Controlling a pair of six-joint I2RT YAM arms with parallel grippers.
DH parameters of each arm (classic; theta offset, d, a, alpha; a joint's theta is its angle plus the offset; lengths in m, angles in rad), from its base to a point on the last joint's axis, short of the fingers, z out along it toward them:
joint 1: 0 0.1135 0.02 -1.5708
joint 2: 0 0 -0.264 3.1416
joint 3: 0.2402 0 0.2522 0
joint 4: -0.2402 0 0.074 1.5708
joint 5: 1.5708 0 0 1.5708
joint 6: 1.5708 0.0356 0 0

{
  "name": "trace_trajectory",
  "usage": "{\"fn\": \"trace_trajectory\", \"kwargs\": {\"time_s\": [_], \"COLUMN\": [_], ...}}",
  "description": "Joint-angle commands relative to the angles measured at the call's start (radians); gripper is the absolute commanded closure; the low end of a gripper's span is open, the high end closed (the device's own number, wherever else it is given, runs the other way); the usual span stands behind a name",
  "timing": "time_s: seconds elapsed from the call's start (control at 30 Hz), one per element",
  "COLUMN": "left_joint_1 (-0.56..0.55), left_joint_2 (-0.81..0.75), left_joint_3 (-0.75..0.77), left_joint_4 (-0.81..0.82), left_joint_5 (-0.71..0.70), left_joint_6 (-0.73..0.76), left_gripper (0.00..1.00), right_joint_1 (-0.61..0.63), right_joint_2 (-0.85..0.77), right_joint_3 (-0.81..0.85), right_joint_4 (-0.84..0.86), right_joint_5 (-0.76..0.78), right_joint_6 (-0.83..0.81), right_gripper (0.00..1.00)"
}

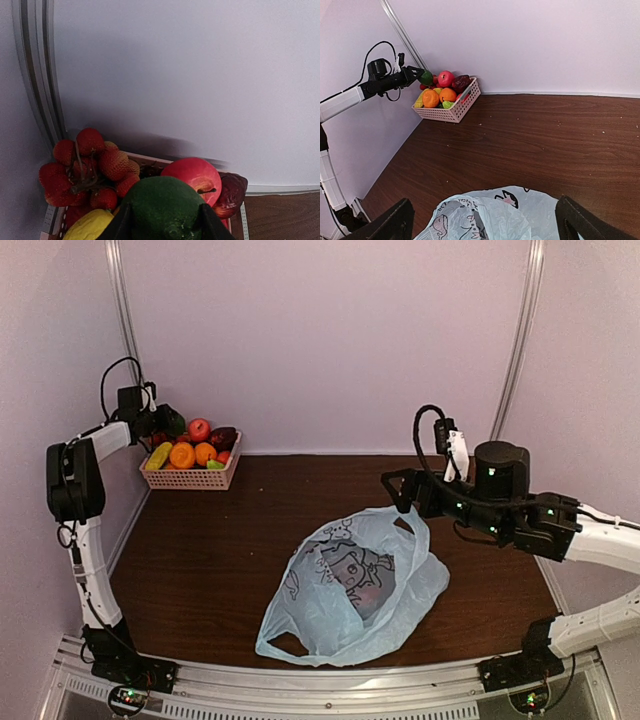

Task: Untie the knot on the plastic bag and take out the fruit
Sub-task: Place the fake fruit in the bin.

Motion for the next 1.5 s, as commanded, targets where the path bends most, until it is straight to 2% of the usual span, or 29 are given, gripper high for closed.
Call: {"fn": "trace_trajectory", "kwargs": {"time_s": [0.0, 0.1, 0.5, 0.6, 0.73, 0.93, 1.17, 1.47], "left_joint_1": [-0.001, 0.0, -0.001, -0.001, -0.001, -0.001, 0.0, -0.001], "left_joint_2": [0.029, 0.057, 0.096, 0.097, 0.1, 0.099, 0.093, -0.013], "left_joint_3": [0.048, 0.069, 0.101, 0.102, 0.104, 0.112, 0.129, 0.043], "left_joint_4": [0.05, 0.022, -0.028, -0.03, -0.041, -0.051, -0.074, -0.034], "left_joint_5": [0.002, 0.03, 0.046, 0.052, 0.044, 0.044, 0.04, 0.019], "left_joint_6": [-0.004, -0.001, 0.007, 0.007, 0.007, 0.015, 0.026, 0.033], "left_gripper": [0.66, 0.62, 0.59, 0.54, 0.39, 0.27, 0.21, 0.17], "right_joint_1": [-0.009, -0.01, -0.012, -0.012, -0.012, -0.011, -0.011, -0.013], "right_joint_2": [0.012, 0.018, 0.01, 0.009, 0.009, 0.007, 0.004, 0.005], "right_joint_3": [0.03, 0.03, 0.022, 0.022, 0.02, 0.019, 0.015, 0.009], "right_joint_4": [-0.01, -0.007, -0.005, -0.005, -0.004, -0.003, 0.0, -0.004], "right_joint_5": [-0.01, -0.013, -0.014, -0.016, -0.017, -0.017, -0.017, -0.004], "right_joint_6": [0.014, 0.019, 0.031, 0.033, 0.035, 0.038, 0.041, 0.031], "right_gripper": [0.01, 0.01, 0.01, 0.01, 0.01, 0.01, 0.01, 0.01]}}
